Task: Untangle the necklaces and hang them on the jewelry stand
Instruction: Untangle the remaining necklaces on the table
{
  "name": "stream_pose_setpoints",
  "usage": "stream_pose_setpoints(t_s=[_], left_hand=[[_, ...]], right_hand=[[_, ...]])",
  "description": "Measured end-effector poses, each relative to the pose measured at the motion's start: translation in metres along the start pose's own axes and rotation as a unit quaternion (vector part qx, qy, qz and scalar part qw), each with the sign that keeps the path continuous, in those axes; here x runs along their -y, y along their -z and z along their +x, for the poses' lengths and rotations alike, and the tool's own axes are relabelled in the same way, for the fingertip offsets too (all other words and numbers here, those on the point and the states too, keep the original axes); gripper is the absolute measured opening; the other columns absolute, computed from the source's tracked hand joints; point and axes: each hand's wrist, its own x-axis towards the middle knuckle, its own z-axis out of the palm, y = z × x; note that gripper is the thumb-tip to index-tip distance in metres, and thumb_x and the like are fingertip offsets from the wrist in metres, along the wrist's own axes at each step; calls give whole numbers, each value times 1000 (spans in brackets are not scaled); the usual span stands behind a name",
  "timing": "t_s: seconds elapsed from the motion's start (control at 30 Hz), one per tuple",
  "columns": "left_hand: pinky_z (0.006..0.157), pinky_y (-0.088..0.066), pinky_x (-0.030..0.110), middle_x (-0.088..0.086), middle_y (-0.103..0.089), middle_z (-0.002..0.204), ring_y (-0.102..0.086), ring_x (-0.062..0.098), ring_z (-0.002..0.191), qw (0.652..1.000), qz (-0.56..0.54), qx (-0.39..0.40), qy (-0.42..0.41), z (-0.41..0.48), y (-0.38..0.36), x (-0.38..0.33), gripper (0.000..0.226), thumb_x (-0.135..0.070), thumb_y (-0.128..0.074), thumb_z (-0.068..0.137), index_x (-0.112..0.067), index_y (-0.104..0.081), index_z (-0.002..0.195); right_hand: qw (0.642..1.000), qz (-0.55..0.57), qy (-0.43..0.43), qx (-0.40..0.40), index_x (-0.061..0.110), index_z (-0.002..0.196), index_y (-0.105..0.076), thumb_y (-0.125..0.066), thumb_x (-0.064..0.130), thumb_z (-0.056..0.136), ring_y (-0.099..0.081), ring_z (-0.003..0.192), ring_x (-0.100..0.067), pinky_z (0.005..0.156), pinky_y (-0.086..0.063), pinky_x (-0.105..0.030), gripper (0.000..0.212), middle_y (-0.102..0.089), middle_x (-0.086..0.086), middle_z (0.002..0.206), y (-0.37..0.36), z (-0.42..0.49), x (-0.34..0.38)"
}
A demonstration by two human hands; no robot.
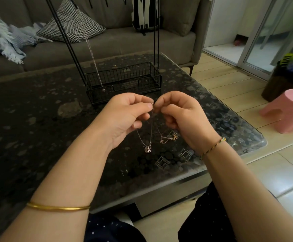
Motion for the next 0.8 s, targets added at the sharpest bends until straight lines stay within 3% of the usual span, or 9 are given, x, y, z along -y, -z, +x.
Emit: stream_pose_setpoints(t_s=[0.2, 0.37, 0.6, 0.73, 0.8], left_hand=[[38, -32, 12, 2, -60, 75, -53, 3, 56, 995, -82, 24, 45, -2, 2, -4, 10, -1, -56, 92, -9, -63, 91], [39, -30, 12, 3, -59, 74, -53, 4, 56, 990, -125, 31, 60, -3, 1, -7, 11, 0, -54, 92, -8, -61, 90], [42, -33, 15, 3, -57, 78, -52, 7, 63, 995, -88, 5, 39, -2, 3, -5, 17, 0, -50, 91, -12, -62, 89], [53, -40, 19, 2, -64, 83, -59, 13, 79, 999, -39, -23, 10, 2, 3, -2, 21, 0, -51, 90, -18, -61, 84], [50, -43, 18, 4, -66, 82, -64, 13, 79, 998, -53, -22, 7, 2, 2, -2, 21, 2, -51, 90, -16, -60, 84]], right_hand=[[999, -42, 23, -2, 13, 84, -62, -62, -7, 81, -54, 60, 0, 52, -40, -10, 21, -61, 2, 75, 1, 0, 0], [996, -70, 62, 6, 12, 90, -64, -70, 2, 80, -60, 72, -5, 66, -49, -15, 15, -65, 2, 80, 0, -2, -1], [991, -114, 62, -16, 18, 81, -64, -65, 12, 87, -49, 53, 4, 51, -38, -10, 8, -57, 13, 65, -1, -1, 0], [989, -131, 71, -23, 19, 82, -62, -61, 14, 90, -50, 56, 0, 53, -40, -13, 9, -59, 7, 71, -2, -1, -1], [988, -127, 79, -38, 15, 82, -61, -61, 11, 90, -53, 54, -2, 50, -41, -14, 9, -61, 3, 73, -3, -1, -2]])
